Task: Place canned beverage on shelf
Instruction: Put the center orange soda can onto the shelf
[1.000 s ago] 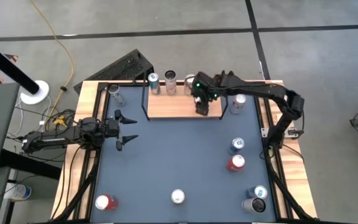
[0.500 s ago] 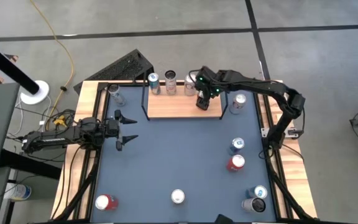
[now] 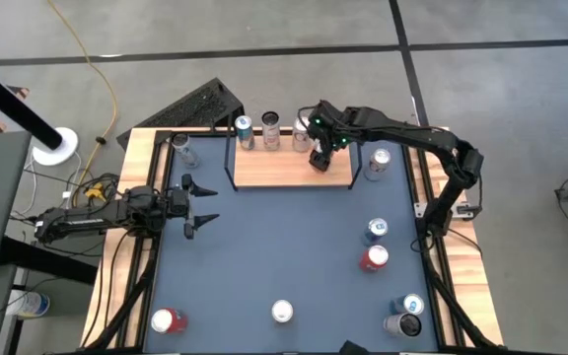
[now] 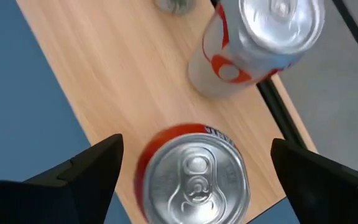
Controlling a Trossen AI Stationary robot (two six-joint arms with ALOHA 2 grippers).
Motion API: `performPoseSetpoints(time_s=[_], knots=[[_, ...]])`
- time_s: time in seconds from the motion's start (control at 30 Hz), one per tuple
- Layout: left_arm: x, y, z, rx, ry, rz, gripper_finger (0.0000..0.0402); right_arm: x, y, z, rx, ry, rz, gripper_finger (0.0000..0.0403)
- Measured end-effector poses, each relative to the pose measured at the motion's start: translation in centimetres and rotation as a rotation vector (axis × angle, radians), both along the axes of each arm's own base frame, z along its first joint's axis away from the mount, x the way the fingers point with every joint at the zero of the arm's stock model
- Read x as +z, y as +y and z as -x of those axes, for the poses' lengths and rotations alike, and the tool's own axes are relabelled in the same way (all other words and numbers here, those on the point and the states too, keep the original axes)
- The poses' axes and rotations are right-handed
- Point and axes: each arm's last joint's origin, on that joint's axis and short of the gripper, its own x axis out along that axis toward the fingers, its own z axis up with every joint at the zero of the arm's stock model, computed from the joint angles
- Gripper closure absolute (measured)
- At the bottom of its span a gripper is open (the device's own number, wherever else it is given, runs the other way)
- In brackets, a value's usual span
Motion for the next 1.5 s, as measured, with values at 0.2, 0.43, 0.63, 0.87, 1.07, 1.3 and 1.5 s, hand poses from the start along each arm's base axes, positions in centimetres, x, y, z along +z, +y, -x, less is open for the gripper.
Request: performPoseSetpoints(time_s=[0.2,0.43,0.63,0.87,1.07,1.3,1.5], knots=[[0.0,0.0,0.0,0.000,0.000,0.000,0.0083,3.4,1.2,-0.8,0.039,-0.061,0.023,0.0004],[0.0,0.0,0.0,0.000,0.000,0.000,0.0083,4.9,4.9,-2.4,0.126,-0.118,0.021,0.0051],[0.0,0.0,0.0,0.000,0.000,0.000,0.0083,3.5,6.9,-2.9,0.140,-0.094,-0.019,0.0211],[0.0,0.0,0.0,0.000,0.000,0.000,0.0083,2.6,5.8,-3.0,0.106,-0.070,-0.022,0.0387],[0.0,0.0,0.0,0.000,0.000,0.000,0.0083,0.6,4.1,-3.1,0.046,0.023,-0.066,0.0400],[0.0,0.0,0.0,0.000,0.000,0.000,0.0083,-1.0,2.9,-3.2,0.015,0.086,-0.090,0.0402],[0.0,0.0,0.0,0.000,0.000,0.000,0.0083,-0.8,1.8,-2.5,-0.023,0.087,-0.087,0.0403]])
